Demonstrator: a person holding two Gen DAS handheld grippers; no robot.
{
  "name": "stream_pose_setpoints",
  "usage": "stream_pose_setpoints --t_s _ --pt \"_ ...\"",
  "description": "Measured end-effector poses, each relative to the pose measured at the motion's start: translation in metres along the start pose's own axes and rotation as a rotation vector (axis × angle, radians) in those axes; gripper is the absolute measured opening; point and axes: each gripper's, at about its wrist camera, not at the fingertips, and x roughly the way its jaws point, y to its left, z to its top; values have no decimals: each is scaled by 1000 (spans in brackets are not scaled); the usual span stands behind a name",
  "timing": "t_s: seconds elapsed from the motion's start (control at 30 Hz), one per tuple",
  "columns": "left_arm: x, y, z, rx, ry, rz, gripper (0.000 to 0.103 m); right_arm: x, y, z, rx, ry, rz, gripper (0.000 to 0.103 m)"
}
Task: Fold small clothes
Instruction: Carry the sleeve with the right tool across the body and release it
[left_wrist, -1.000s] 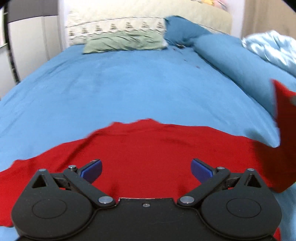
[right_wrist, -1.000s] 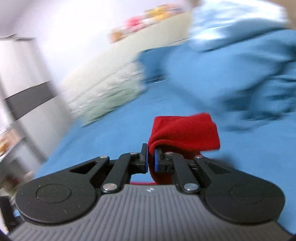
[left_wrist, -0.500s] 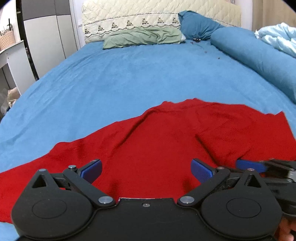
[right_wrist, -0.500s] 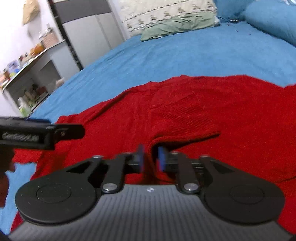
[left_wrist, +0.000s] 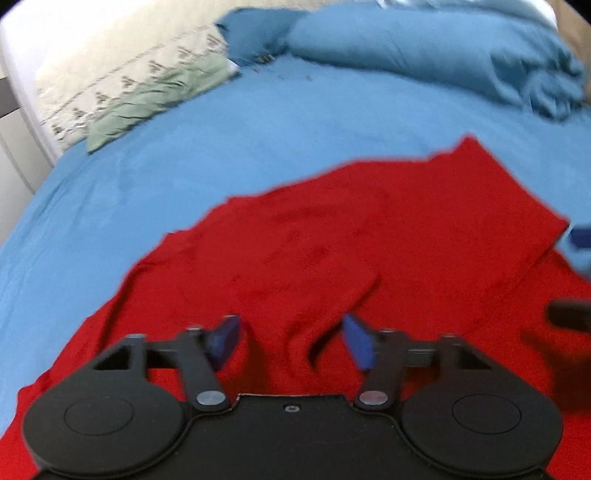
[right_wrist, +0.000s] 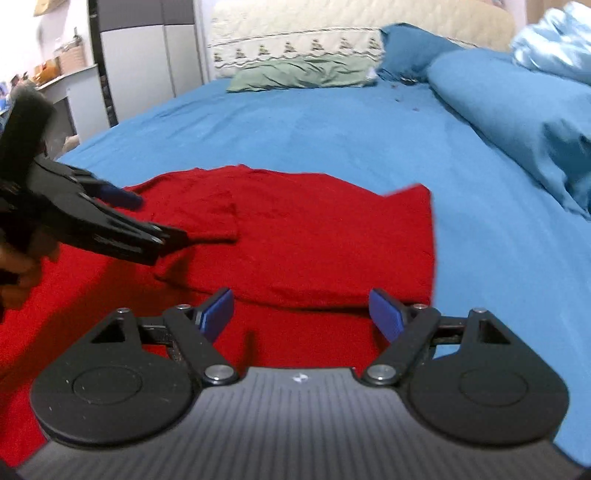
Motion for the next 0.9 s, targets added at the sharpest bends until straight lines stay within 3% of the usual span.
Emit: stream_pose_setpoints --t_s 0.07,0.13,0.17,0.2,0.27,0.33,0.43,0.5,0.53,0.6,0.67,0.73,0.77,0.83,0.9 --pt "6 0 -3 13 -2 -7 49 -4 -6 -3 20 -3 -5 96" --pt "5 5 -5 -24 -15 -22 35 -4 -11 -4 49 -10 0 96" --pt "3 13 -6 -72 -18 -19 19 -5 -11 -2 63 -15 -1 96" --pt "0 20 -7 -121 -22 -10 13 -6 -14 -2 82 -23 -2 96" --pt "-7 42 -17 -257 -42 -1 13 -8 -18 -1 113 -39 -6 96" --pt "-11 61 -34 -386 -46 -38 13 -10 -22 -2 137 -53 -18 96" --pt "-11 80 -60 -526 -49 -100 26 -7 -27 -2 150 -47 -49 96" --pt "-10 87 -71 -564 -71 -138 41 -5 -30 -4 161 -33 -64 96" --pt "-10 88 -74 -574 -86 -158 44 -5 -31 -6 165 -27 -68 96" --pt "-9 89 -74 -592 -112 -196 63 -4 -32 -8 166 -10 -87 97" --pt "-9 90 -72 -612 -116 -200 63 -2 -33 -11 156 7 -113 101" --pt "-7 90 -65 -620 -120 -163 36 2 -33 -14 131 26 -137 101" --pt "-8 90 -63 -619 -122 -132 3 4 -31 -15 114 32 -143 101" --pt "-13 100 -57 -643 -154 -99 4 10 -27 -17 72 42 -159 101" --pt "-33 116 -56 -681 -250 -43 4 19 -21 -15 23 48 -187 101"
